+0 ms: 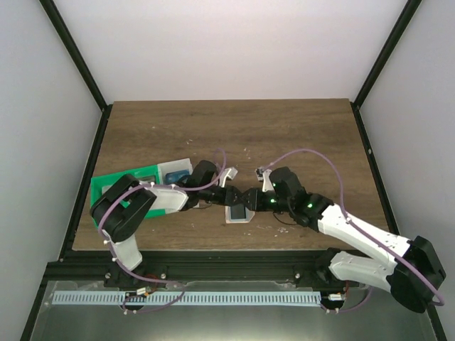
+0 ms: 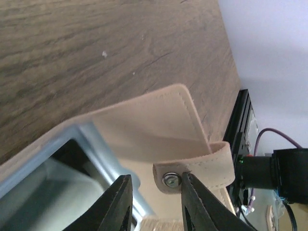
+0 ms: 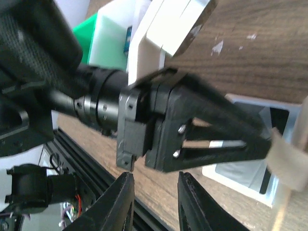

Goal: Take the credit cards out of the card holder

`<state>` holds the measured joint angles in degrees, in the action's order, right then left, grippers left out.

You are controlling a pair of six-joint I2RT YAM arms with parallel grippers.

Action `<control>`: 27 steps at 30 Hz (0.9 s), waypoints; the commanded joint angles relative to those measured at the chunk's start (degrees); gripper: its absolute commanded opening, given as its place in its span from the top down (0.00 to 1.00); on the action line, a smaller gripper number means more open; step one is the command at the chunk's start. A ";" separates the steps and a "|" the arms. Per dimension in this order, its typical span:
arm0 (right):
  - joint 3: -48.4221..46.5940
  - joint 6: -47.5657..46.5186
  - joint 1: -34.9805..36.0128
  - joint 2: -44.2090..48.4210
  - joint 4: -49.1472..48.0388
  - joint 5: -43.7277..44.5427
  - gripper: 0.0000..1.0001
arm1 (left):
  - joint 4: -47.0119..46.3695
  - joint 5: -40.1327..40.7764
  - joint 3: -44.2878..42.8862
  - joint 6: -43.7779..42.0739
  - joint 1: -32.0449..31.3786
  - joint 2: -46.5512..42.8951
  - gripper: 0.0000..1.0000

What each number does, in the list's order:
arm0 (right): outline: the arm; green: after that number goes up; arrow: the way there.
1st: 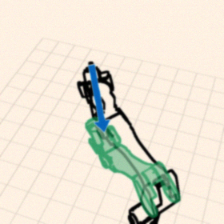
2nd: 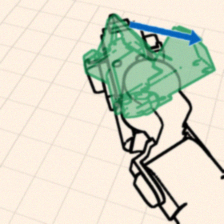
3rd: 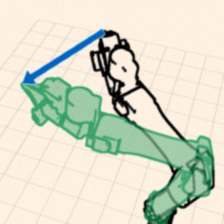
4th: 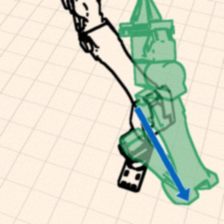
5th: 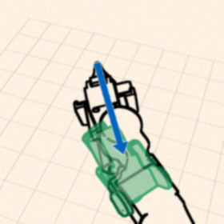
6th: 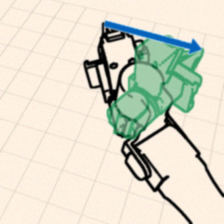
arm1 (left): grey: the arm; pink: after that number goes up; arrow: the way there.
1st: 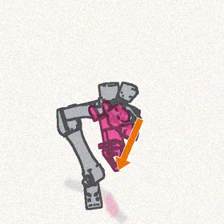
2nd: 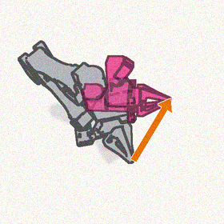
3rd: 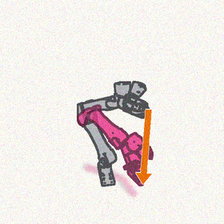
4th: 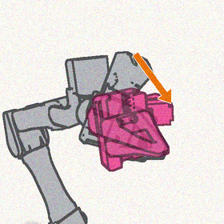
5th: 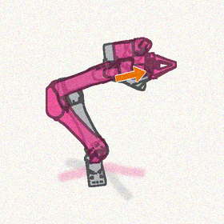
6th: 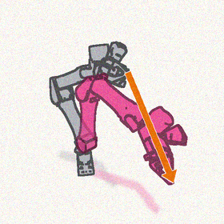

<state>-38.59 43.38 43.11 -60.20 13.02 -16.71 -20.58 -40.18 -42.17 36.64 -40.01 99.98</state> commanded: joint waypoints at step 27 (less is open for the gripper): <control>15.78 5.91 2.35 -3.66 -8.14 11.09 0.73 | 13.83 10.56 -2.87 -5.16 0.11 -4.92 0.71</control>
<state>-23.03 46.81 45.36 -63.40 5.69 -8.93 -11.86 -33.19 -47.03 36.23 -39.97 96.07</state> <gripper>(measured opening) 0.271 0.287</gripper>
